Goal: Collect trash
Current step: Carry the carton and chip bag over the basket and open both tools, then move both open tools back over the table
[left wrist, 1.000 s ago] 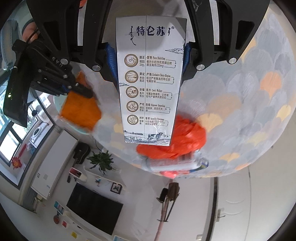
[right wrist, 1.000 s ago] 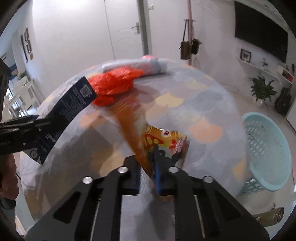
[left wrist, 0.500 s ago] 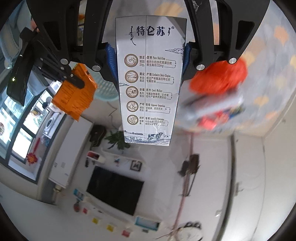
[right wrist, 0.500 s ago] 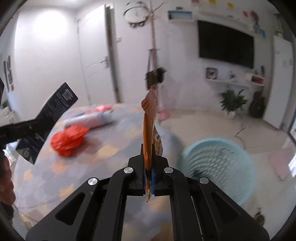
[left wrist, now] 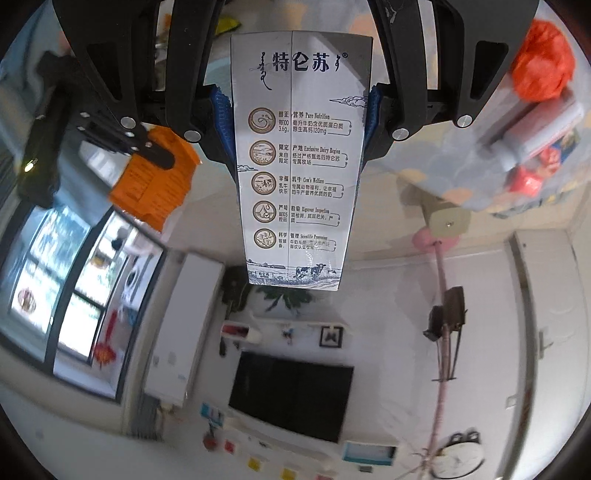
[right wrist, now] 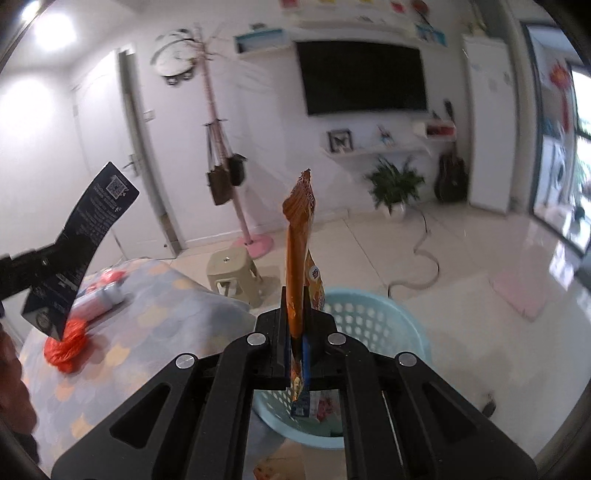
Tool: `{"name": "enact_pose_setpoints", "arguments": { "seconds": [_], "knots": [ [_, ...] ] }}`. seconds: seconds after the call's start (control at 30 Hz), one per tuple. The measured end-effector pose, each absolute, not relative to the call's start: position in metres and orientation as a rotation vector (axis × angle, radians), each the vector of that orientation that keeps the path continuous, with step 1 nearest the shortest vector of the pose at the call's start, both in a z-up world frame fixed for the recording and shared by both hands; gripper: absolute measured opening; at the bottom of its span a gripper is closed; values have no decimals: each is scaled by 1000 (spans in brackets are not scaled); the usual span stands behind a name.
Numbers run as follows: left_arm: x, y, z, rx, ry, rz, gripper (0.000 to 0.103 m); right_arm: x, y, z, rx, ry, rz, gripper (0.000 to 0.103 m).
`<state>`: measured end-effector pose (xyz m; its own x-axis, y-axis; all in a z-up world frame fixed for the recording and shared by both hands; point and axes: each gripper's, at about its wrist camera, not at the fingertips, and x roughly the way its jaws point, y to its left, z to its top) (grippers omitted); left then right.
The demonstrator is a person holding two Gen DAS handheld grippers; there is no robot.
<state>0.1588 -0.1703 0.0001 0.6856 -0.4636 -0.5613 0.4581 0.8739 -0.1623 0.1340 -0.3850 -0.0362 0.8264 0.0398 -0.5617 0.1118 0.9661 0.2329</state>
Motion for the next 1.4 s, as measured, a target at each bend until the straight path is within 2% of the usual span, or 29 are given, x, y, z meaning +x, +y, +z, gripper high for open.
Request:
{"name": "enact_pose_setpoints", "arguments": {
  "seconds": [0.33,0.53,0.57,0.63,0.73,0.83,0.9,0.93,1.4],
  "knots": [
    [201,-222,-79,-37,846,-611,52,163,-431,-116,417,819,-103,3],
    [214,-228,-105,-78,932,-679,53,175,-431,-137,432,885,-110,3],
    [216,-227,-107,-88,935,-674,55,173,-431,-139,431,891,-111,4],
    [218,-224,-109,-101,936,-671,67,173,-431,-141,428,910,-107,5],
    [217,-223,-107,-118,933,-682,71,176,-429,-143,413,929,-105,7],
    [214,-219,-101,-113,915,-691,72,177,-431,-142,422,928,-92,21],
    [212,-217,-99,-110,908,-697,72,172,-430,-136,425,899,-94,46],
    [210,-215,-98,-109,903,-694,72,169,-429,-133,418,883,-99,49],
    [176,-147,-51,-195,777,-649,72,150,-382,-63,353,736,10,55]
  ]
}}
